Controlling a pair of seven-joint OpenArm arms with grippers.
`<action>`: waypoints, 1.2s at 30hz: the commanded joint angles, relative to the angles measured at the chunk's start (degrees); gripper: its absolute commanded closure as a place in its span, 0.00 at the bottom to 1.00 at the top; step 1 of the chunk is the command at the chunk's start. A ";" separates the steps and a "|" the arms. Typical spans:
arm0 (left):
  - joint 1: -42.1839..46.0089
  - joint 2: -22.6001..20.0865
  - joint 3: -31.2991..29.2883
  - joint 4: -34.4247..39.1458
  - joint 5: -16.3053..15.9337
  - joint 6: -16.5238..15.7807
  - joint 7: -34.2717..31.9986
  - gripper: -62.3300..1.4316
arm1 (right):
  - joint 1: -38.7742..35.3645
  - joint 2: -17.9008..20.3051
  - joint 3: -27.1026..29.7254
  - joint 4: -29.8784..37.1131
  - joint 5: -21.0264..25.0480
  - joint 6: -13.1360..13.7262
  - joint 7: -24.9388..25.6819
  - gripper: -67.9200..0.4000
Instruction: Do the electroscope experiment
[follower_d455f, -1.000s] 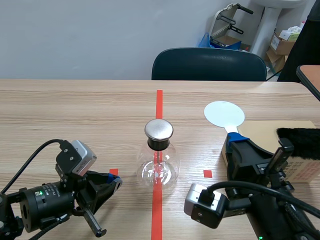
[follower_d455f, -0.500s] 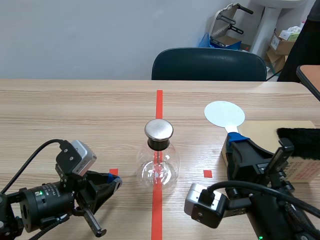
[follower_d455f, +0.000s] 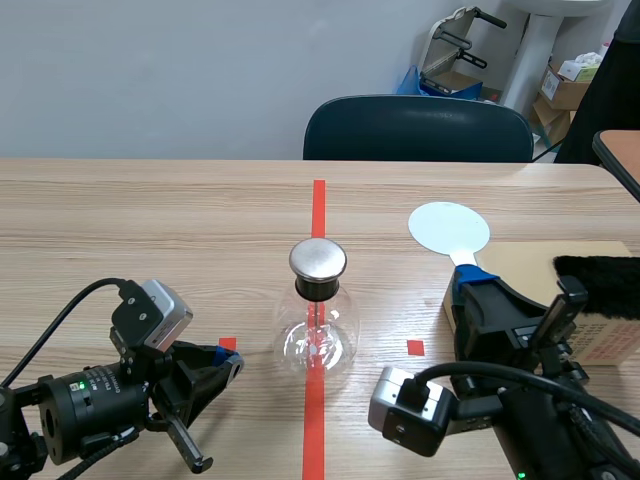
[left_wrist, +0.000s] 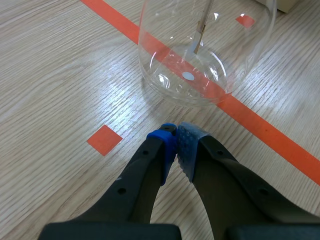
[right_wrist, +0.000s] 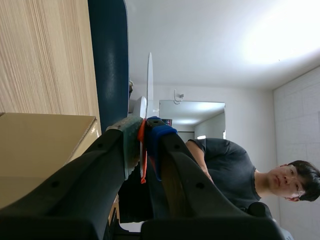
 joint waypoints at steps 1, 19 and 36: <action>-0.15 0.28 -0.15 1.03 -0.33 -0.07 -0.63 0.91 | 0.02 0.59 0.44 0.46 -0.02 -0.85 -0.20 0.98; -0.15 0.28 -0.15 1.03 -0.33 -0.07 -0.63 0.91 | 0.02 0.59 0.44 0.46 -0.02 -0.85 -0.17 0.98; -0.15 0.28 -0.15 1.03 -0.33 -0.07 -0.63 0.91 | 0.07 0.59 0.44 0.46 -0.02 -2.40 13.05 0.98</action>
